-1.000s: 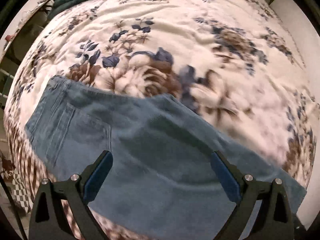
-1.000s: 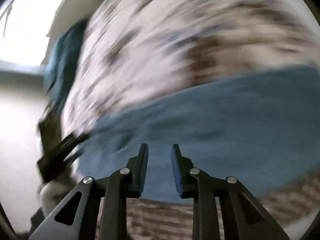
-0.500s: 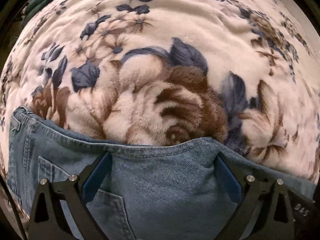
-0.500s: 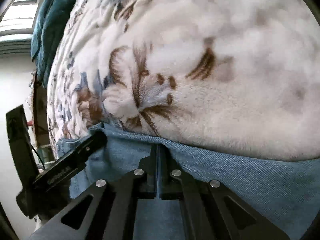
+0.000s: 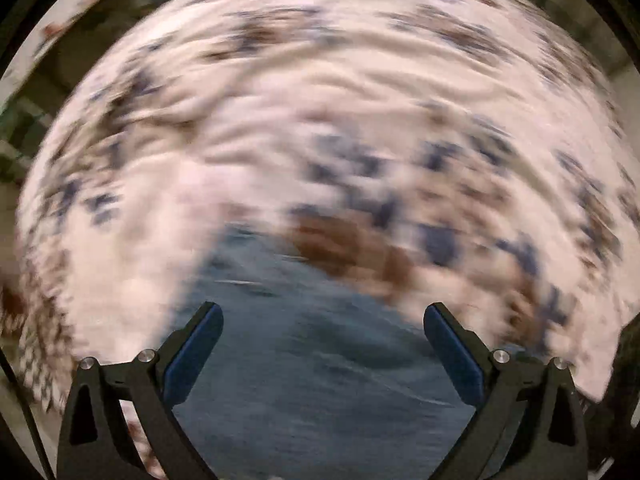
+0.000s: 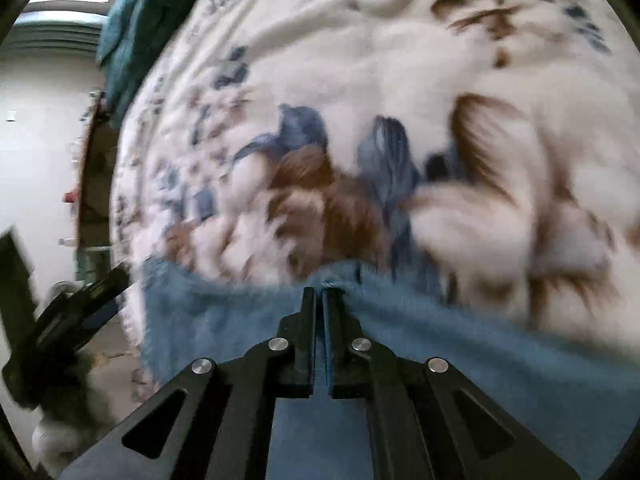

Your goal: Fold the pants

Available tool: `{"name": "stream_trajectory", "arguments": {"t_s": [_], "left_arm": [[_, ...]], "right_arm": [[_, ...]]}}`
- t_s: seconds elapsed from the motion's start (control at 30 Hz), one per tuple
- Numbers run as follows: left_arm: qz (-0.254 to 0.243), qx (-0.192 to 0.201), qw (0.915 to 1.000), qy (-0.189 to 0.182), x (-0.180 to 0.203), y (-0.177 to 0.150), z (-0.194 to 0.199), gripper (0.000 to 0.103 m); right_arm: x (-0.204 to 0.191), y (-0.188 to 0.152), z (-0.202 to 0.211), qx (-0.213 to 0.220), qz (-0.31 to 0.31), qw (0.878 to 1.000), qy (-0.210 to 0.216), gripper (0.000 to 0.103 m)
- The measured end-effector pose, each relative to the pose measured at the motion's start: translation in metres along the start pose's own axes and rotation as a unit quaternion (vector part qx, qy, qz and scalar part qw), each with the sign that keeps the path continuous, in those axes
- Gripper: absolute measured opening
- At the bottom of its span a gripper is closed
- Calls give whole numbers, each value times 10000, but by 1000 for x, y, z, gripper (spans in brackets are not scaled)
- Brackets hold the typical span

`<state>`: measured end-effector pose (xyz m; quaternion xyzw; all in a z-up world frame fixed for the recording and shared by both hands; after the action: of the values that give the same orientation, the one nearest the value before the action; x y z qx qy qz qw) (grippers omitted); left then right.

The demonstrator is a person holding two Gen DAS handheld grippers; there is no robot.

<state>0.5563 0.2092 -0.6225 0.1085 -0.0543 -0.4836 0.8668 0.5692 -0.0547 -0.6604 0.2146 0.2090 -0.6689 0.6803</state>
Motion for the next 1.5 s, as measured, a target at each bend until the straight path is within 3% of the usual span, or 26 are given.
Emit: {"name": "stream_trajectory", "arguments": {"t_s": [0.07, 0.17, 0.23, 0.3, 0.33, 0.37, 0.47, 0.5, 0.53, 0.6, 0.67, 0.77, 0.87, 0.9, 0.93, 1.07, 1.17, 1.2, 1.23, 1.37, 1.4, 1.43, 1.5], "left_arm": [[361, -15, 9993, 120, -31, 4, -5, 103], [1069, -39, 9942, -77, -79, 7, -6, 103], [1573, -149, 9872, -217, -110, 1, -7, 103], [2065, -344, 9775, -242, -142, -10, -10, 103], [2183, -416, 9746, -283, -148, -13, -12, 103], [2306, -499, 9711, -373, -156, -17, -15, 103], [2275, -1020, 9669, -540, -158, -31, -36, 100], [2193, -1184, 9660, -687, -152, -38, -44, 89], [2119, -1213, 9669, -738, -148, -40, -47, 64], [1713, -1097, 9752, -876, -130, -42, -48, 29], [1262, -697, 9872, -685, -117, -38, -32, 14], [814, -281, 9957, -344, -116, -36, -12, 14], [639, -501, 9967, 68, -136, -38, -39, 14], [500, -459, 9965, 484, -143, -39, -45, 9], [464, -437, 9964, 557, -148, -38, -47, 9], [1136, -543, 9919, -165, -169, -36, -29, 14], [1719, -833, 9730, -1296, -157, -52, -8, 61], [1789, -911, 9686, -1470, -152, -57, -7, 79], [1855, -1017, 9652, -1539, -146, -62, -12, 81], [2184, -1272, 9599, -1215, -131, -70, -48, 80], [2239, -1184, 9605, -1149, -127, -68, -51, 75], [2188, -1023, 9644, -1078, -121, -67, -48, 50], [1776, -633, 9790, -775, -110, -62, -32, 26]], "right_arm": [[3, 6, -17, -133, -76, 9998, -116, 0], [-4, 7, -8, -145, -166, 9997, -126, 2], [-7, 3, 4, -90, -331, 9994, -3, 9], [-13, -9, 22, 7, -347, 9994, -18, 39], [-16, -17, 32, 55, -345, 9994, 10, 45], [-24, -23, 37, 88, -318, 9994, 44, 49], [-41, -49, 44, -1, -243, 9997, -5, 49], [-42, -58, 44, -42, -269, 9996, -4, 49], [-45, -67, 41, -114, -295, 9995, -13, 49], [-43, -83, 35, -263, -328, 9991, -42, 49], [-34, -98, 35, -347, -398, 9985, -124, 49], [-29, -107, 30, -406, -499, 9977, -217, 49], [-23, -106, 32, -355, -513, 9977, -272, 49], [-21, -105, 34, -337, -516, 9976, -304, 49], [-20, -103, 35, -326, -534, 9976, -312, 49], [-16, -100, 49, -272, -559, 9978, -214, 49], [-17, -102, 58, -235, -596, 9979, -58, 49], [-16, -104, 61, -229, -618, 9978, -33, 49], [-15, -106, 63, -229, -649, 9976, 13, 49], [-13, -117, 65, -288, -689, 9972, 3, 49], [-12, -120, 65, -306, -683, 9972, -11, 49], [-12, -122, 65, -315, -671, 9972, -31, 49], [-11, -127, 65, -317, -620, 9975, -92, 49]]}}
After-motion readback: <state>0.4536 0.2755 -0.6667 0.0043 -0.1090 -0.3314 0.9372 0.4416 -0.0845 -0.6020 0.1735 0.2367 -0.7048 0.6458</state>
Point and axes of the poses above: each gripper's, at about its wrist camera, not at the fingertips, and z roughly against the way its jaws point, x to its right, y to its top, the point moved 5 cm from there along -z, roughly the way its jaws point, and after that the axes turned 6 degrees about z, right-handed, at the moved point
